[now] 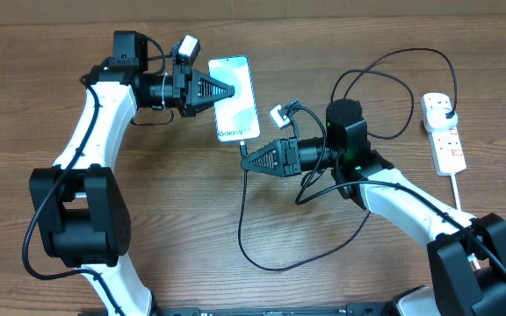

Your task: Plug charger to phone and switch on socket

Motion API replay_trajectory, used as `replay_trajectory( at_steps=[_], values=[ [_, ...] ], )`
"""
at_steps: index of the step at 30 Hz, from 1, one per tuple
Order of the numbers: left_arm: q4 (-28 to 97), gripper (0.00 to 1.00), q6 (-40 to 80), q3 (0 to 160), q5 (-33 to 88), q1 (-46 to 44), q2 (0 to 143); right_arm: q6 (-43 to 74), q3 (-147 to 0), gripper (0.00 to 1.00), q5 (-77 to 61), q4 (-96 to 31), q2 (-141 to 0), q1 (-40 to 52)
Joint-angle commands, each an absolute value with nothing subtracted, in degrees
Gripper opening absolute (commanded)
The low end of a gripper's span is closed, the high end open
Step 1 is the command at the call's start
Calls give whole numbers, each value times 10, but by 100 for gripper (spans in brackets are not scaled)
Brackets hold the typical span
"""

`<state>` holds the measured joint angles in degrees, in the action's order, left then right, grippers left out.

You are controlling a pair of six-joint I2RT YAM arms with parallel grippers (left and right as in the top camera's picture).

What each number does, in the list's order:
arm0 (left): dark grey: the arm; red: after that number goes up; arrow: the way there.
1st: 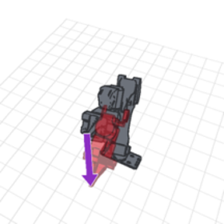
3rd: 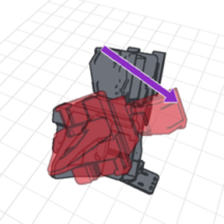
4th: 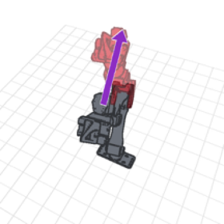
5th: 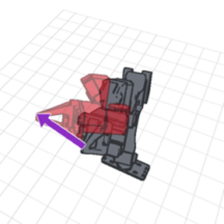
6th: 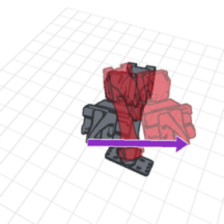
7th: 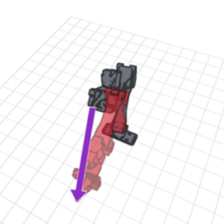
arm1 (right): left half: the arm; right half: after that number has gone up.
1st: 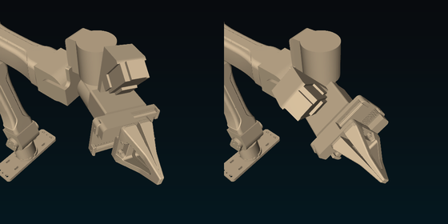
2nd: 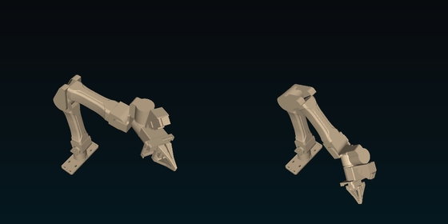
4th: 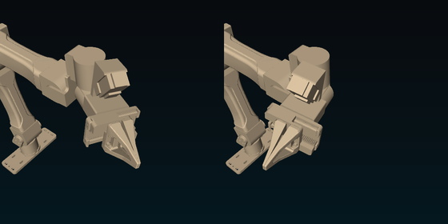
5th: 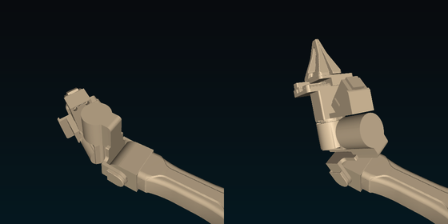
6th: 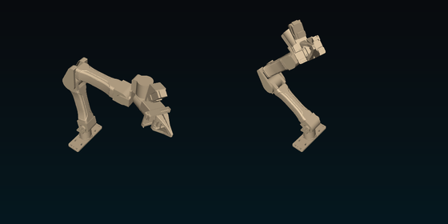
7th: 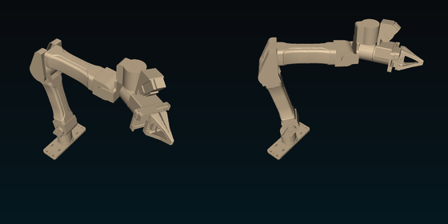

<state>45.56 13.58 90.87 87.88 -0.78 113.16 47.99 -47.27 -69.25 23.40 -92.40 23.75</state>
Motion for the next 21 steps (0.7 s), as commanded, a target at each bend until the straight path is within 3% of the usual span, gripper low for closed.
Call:
replay_trajectory(
  at_steps=[1, 21],
  values=[
    [449, 4, 142, 920, 906, -8, 1124, 482, -473, 4, -704, 240, -915, 236],
    [447, 4, 142, 920, 906, -8, 1124, 496, -473, 4, -699, 261, -915, 236]
  ],
)
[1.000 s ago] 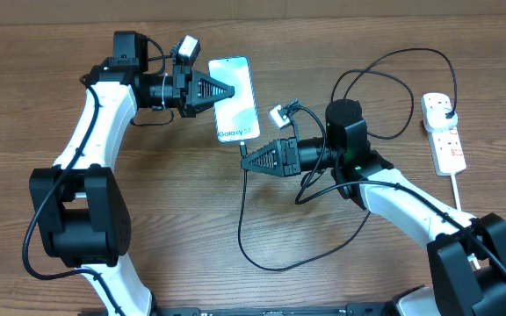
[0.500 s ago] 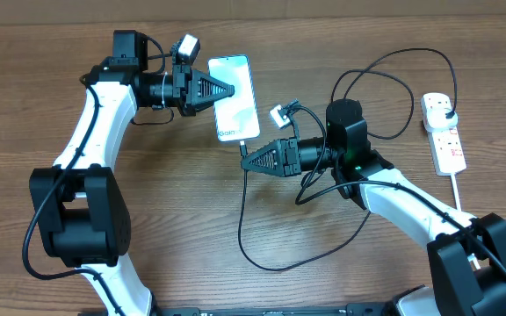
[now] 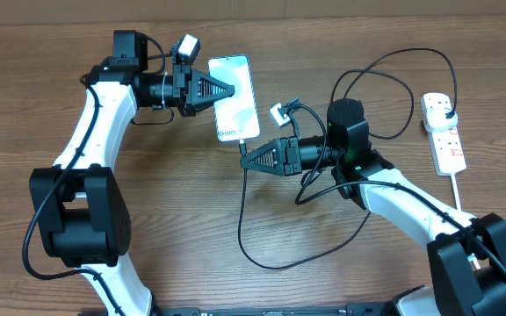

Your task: Plug charger to phone and switch on socket

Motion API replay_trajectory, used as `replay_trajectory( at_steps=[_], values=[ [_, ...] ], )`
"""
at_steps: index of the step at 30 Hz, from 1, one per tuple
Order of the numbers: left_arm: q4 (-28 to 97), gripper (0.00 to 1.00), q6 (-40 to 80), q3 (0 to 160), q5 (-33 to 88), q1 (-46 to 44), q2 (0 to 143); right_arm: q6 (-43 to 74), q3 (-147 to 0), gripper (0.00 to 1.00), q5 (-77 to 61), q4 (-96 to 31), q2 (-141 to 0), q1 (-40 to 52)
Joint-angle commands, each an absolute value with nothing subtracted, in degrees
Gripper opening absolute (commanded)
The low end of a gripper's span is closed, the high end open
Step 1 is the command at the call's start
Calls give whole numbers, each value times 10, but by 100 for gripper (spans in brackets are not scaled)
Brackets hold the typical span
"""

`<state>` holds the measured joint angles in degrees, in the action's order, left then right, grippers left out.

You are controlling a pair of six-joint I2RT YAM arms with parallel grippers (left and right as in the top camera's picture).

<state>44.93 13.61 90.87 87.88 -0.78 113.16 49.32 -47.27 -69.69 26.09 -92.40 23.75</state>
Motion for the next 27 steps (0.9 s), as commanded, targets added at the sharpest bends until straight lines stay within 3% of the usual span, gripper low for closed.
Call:
replay_trajectory(
  at_steps=[1, 27],
  values=[
    [448, 4, 143, 920, 906, -8, 1124, 496, -473, 4, -696, 257, -915, 236],
    [400, 4, 181, 920, 906, -10, 1124, 507, -473, 4, -697, 255, -915, 236]
  ],
)
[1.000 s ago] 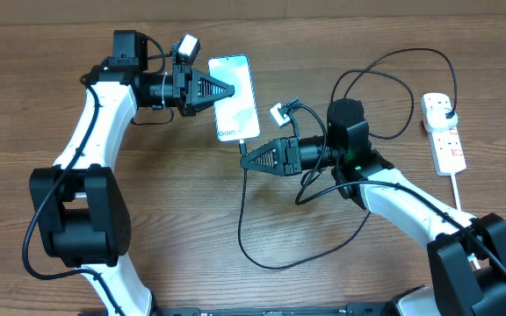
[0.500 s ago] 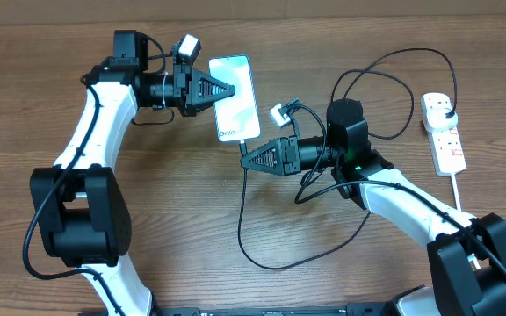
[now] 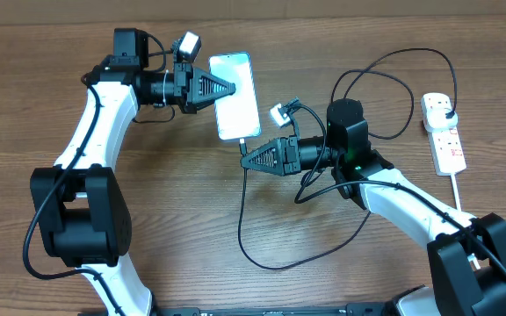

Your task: Plug charger to phone and switch on socket

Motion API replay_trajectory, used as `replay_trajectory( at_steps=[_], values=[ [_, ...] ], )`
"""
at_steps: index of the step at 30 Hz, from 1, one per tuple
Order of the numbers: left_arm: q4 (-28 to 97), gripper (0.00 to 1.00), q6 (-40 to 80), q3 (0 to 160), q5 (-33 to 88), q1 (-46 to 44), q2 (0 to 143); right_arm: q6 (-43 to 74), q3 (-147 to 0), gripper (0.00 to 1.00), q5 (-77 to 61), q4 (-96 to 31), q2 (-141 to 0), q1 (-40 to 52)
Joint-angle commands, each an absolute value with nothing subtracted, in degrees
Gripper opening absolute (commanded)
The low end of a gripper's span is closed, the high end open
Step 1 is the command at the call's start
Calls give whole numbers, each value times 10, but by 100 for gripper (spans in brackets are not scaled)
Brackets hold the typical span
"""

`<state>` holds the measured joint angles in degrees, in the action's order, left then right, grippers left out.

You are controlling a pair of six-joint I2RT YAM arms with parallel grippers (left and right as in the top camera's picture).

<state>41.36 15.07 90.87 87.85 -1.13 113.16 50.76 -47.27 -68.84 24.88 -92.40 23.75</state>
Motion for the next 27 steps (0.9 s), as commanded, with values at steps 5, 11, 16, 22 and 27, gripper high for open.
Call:
replay_trajectory(
  at_steps=[5, 11, 16, 22, 27],
  values=[
    [396, 4, 185, 920, 906, -10, 1124, 506, -473, 4, -697, 255, -915, 236],
    [396, 4, 182, 920, 906, -13, 1124, 506, -473, 4, -697, 269, -915, 236],
    [396, 4, 182, 920, 906, -14, 1124, 506, -473, 4, -695, 274, -915, 236],
    [398, 4, 182, 920, 906, -16, 1124, 506, -473, 4, -695, 274, -915, 236],
    [398, 4, 180, 920, 906, -17, 1124, 508, -473, 4, -685, 274, -915, 236]
  ],
)
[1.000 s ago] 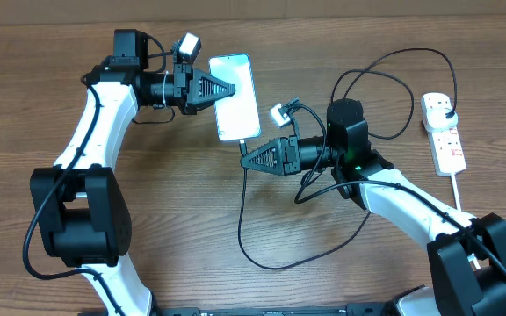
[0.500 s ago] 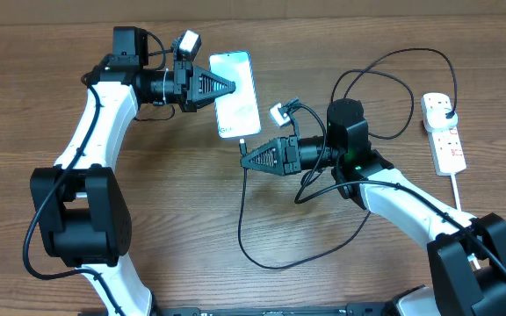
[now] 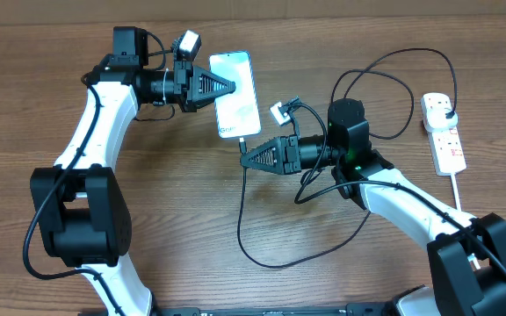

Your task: Plug charger to phone and switch on socket

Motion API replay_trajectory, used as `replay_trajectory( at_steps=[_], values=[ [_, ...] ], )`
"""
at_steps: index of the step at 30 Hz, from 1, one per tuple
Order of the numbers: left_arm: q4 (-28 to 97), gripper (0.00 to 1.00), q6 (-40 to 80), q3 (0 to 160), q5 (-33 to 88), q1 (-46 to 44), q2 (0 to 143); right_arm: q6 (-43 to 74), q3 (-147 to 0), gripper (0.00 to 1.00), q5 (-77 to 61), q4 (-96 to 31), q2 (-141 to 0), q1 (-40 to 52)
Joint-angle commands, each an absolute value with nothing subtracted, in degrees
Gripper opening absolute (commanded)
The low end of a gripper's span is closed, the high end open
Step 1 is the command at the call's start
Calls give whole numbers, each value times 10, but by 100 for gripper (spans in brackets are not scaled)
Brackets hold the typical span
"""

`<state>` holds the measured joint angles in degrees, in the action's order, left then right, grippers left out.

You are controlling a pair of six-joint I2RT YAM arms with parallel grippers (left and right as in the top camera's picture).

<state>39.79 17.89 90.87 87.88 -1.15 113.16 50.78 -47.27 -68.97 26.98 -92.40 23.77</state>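
The phone [image 3: 238,101] lies screen up at the back middle of the table, its screen lit with a logo near the lower end. My left gripper [image 3: 233,88] reaches in from the left and is shut on the phone's left edge. My right gripper [image 3: 242,161] points left just below the phone, shut on the charger plug [image 3: 243,145] at the phone's bottom port. The black cable [image 3: 246,237] loops down from there and back toward the white socket strip [image 3: 444,133] at the right. The cable's mains plug [image 3: 444,107] sits in the strip.
Loose loops of black cable [image 3: 385,79] lie between the right arm and the socket strip. The strip's own white lead [image 3: 458,189] runs toward the table's front. Both arm bases stand at the front corners.
A logo shows near the lower end of the phone's screen, which was plain bright before. The phone, both grippers and the cable stand nearly where they were.
The left gripper held the phone's edge throughout, and the right gripper held the plug at the phone's lower end. The screen showed a logo at the first two moments, then went plain bright with the phone shifted slightly away, and now shows the logo again.
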Motion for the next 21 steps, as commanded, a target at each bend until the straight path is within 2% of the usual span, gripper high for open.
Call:
replay_trajectory(
  at_steps=[1, 21],
  values=[
    [398, 4, 180, 920, 906, -17, 1124, 508, -473, 4, -683, 274, -915, 236],
    [398, 4, 164, 920, 906, -23, 1124, 510, -473, 4, -673, 274, -915, 236]
  ],
)
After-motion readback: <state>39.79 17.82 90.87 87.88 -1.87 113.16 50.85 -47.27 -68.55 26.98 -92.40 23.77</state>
